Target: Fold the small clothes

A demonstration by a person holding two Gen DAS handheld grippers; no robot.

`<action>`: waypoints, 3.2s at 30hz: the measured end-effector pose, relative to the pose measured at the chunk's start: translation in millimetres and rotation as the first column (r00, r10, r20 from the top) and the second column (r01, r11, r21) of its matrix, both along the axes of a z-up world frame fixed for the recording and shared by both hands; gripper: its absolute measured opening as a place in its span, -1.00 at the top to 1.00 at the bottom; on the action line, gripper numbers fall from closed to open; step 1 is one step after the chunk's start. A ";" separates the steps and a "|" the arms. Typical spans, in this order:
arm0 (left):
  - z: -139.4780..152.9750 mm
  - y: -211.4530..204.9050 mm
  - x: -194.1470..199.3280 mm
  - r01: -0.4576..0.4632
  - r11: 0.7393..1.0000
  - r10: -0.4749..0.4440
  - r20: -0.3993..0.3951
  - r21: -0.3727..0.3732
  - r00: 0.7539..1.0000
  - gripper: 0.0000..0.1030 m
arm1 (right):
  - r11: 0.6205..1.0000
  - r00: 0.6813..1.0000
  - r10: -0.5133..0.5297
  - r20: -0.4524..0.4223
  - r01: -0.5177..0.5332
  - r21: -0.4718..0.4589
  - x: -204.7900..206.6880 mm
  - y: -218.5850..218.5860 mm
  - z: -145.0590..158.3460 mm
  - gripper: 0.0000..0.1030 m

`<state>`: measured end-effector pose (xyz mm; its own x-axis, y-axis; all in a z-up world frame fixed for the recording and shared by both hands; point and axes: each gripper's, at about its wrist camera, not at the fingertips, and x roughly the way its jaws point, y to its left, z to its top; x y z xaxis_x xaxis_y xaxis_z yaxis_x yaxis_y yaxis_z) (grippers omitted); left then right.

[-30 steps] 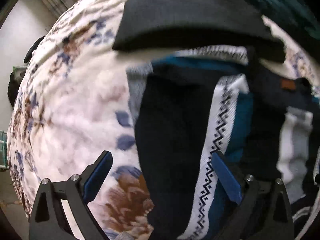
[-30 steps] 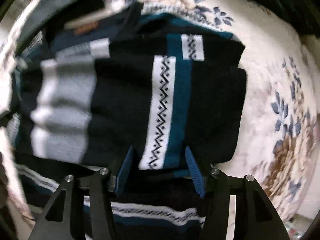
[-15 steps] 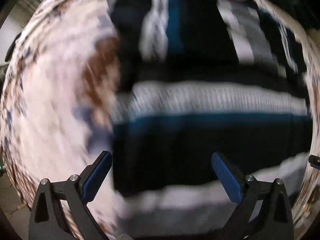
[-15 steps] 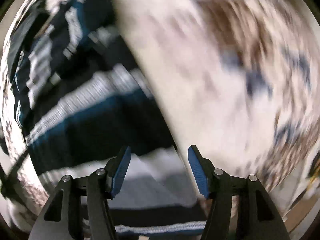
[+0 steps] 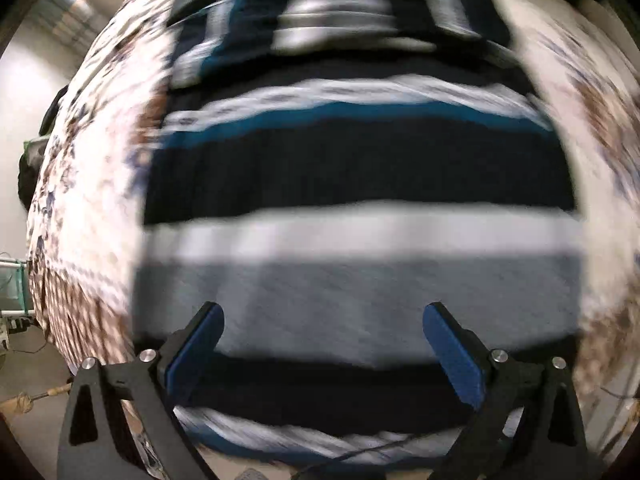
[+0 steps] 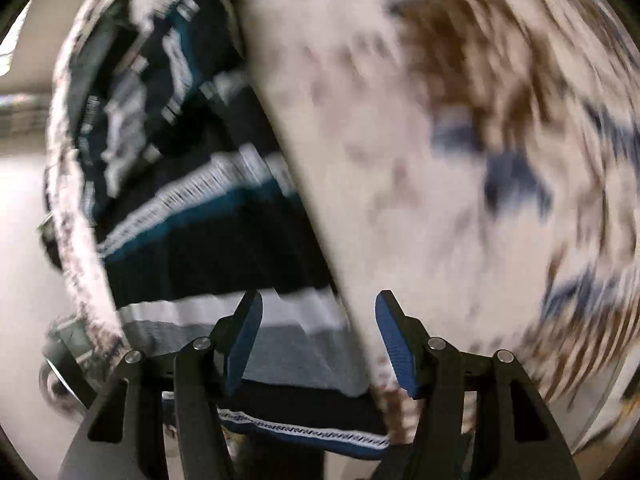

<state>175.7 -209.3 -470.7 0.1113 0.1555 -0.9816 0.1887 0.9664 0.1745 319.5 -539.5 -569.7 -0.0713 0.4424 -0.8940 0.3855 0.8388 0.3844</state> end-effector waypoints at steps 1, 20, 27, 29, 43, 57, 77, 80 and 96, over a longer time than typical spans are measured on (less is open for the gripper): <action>0.1 -30.9 -19.2 0.020 1.000 -0.020 -0.010 0.013 1.000 -0.98 | 1.000 1.000 0.019 0.017 -0.019 0.010 10.2 -8.1 1.4 -0.19; -57.9 -192.7 -109.2 -0.061 0.992 0.066 0.035 -0.107 0.997 0.92 | 0.963 0.981 0.094 0.168 -0.133 0.235 166.4 -5.9 -108.0 -0.19; -39.2 -165.7 -110.5 -0.082 0.991 0.090 0.080 -0.105 0.993 0.93 | 0.936 0.989 0.032 0.143 -0.080 0.342 232.0 26.8 -148.7 -0.19; -32.5 -161.7 -112.8 -0.087 0.991 0.097 0.094 -0.104 0.991 0.93 | 0.935 0.989 -0.003 0.151 -0.051 0.350 238.8 32.8 -151.5 0.33; 53.0 -43.4 -116.9 -0.349 0.915 0.387 0.195 -0.202 0.901 0.93 | 0.972 0.961 0.100 0.257 -0.150 0.183 263.3 100.0 -36.5 0.75; 46.3 142.8 -104.8 -0.569 0.766 0.631 0.179 -0.298 0.755 0.94 | 0.942 0.919 0.337 0.208 -0.328 -0.076 316.5 381.3 -5.2 0.78; -21.5 281.8 -111.6 -0.586 0.667 0.635 -0.061 -0.460 0.770 0.93 | 0.861 0.868 0.496 -0.029 -0.496 -0.111 191.7 501.6 -26.0 -0.06; -19.1 284.7 -112.1 -0.569 0.675 0.616 -0.064 -0.470 0.785 0.93 | 0.873 0.872 0.480 -0.096 -0.486 -0.047 146.2 505.3 -51.5 -0.06; -21.7 324.6 -107.6 -0.588 0.683 0.631 -0.055 -0.433 0.774 0.90 | 0.898 0.909 0.412 -0.062 -0.417 -0.142 120.8 534.1 -62.5 0.87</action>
<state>68.1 115.2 -492.4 0.2261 -0.1845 -0.9565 -0.4635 0.8433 -0.2722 440.3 -5.5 -632.2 -0.2470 0.2290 -0.9416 -0.0003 0.9716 0.2364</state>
